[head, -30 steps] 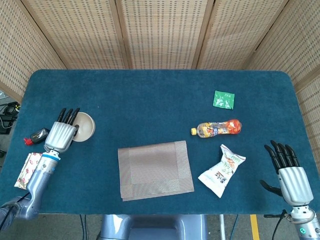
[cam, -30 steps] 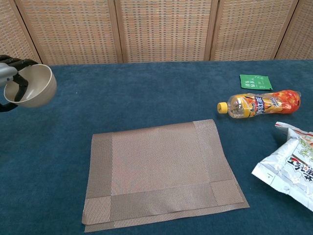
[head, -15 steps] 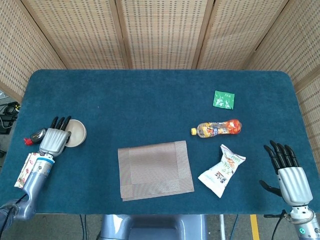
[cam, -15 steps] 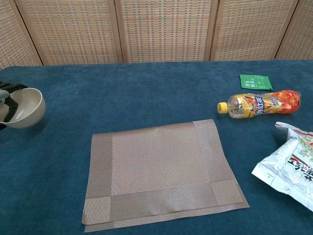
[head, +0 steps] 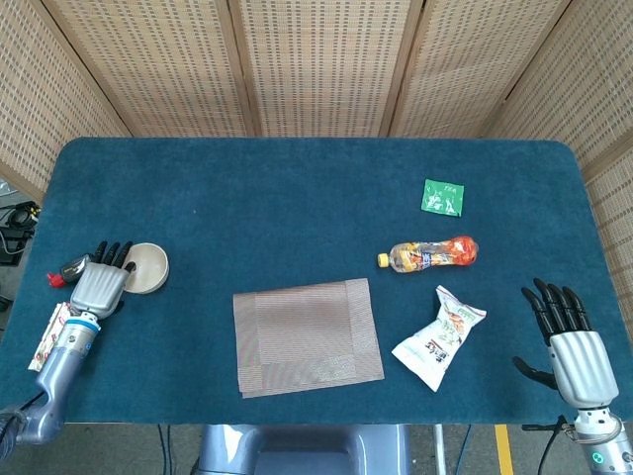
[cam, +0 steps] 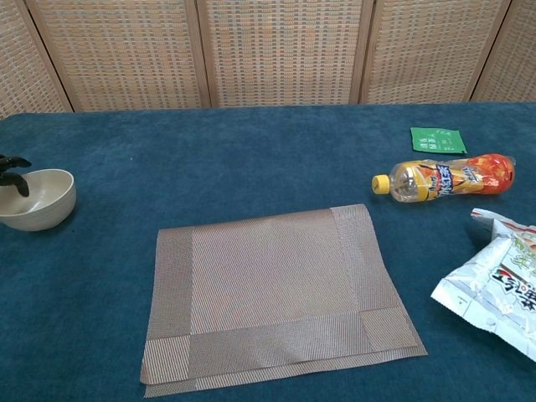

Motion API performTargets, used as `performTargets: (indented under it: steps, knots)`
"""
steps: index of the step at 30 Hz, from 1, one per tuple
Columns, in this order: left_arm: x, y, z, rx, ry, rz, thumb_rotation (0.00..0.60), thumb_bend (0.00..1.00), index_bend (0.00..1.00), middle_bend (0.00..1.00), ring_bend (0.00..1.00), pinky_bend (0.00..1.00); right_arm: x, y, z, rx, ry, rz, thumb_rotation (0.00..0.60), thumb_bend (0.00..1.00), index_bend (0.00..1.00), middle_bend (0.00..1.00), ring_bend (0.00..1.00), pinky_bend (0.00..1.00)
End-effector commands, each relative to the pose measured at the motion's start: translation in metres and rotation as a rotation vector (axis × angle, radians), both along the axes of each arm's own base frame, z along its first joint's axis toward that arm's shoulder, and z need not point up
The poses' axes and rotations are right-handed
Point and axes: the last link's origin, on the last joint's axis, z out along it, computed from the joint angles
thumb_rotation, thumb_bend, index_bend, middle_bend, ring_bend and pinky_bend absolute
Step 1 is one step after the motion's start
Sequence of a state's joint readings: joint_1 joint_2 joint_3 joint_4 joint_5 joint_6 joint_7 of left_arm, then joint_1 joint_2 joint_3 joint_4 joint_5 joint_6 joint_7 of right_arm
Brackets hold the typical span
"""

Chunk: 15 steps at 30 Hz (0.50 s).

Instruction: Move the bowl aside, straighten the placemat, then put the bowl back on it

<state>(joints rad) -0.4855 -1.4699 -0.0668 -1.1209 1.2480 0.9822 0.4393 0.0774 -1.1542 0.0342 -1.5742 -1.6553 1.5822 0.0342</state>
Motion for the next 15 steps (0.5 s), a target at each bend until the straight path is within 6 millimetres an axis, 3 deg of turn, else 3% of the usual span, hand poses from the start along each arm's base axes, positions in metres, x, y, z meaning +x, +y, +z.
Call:
performTargets:
  steps: [1, 8, 12, 15]
  knots:
    - [0.006, -0.006, 0.019, 0.035, -0.029, -0.029, 0.6, 0.19, 0.14, 0.0, 0.0, 0.0, 0.0, 0.0, 0.0, -0.001, -0.001, 0.0, 0.6, 0.05, 0.0, 0.0, 0.0, 0.0]
    - [0.034, -0.026, 0.064, 0.107, -0.126, -0.135, 0.6, 0.19, 0.1, 0.0, 0.0, 0.0, 0.001, 0.001, 0.001, -0.004, -0.003, 0.006, 0.6, 0.05, 0.0, 0.0, 0.0, 0.0]
    - [0.053, -0.038, 0.066, 0.101, -0.207, -0.197, 0.6, 0.19, 0.11, 0.0, 0.0, 0.0, 0.002, 0.001, 0.001, -0.004, -0.003, 0.009, 0.6, 0.05, 0.0, 0.0, 0.0, 0.0]
    - [0.072, -0.049, 0.055, 0.06, -0.24, -0.262, 0.6, 0.19, 0.14, 0.0, 0.0, 0.0, 0.002, 0.002, 0.001, -0.006, -0.002, 0.012, 0.6, 0.05, 0.0, 0.0, 0.0, 0.0]
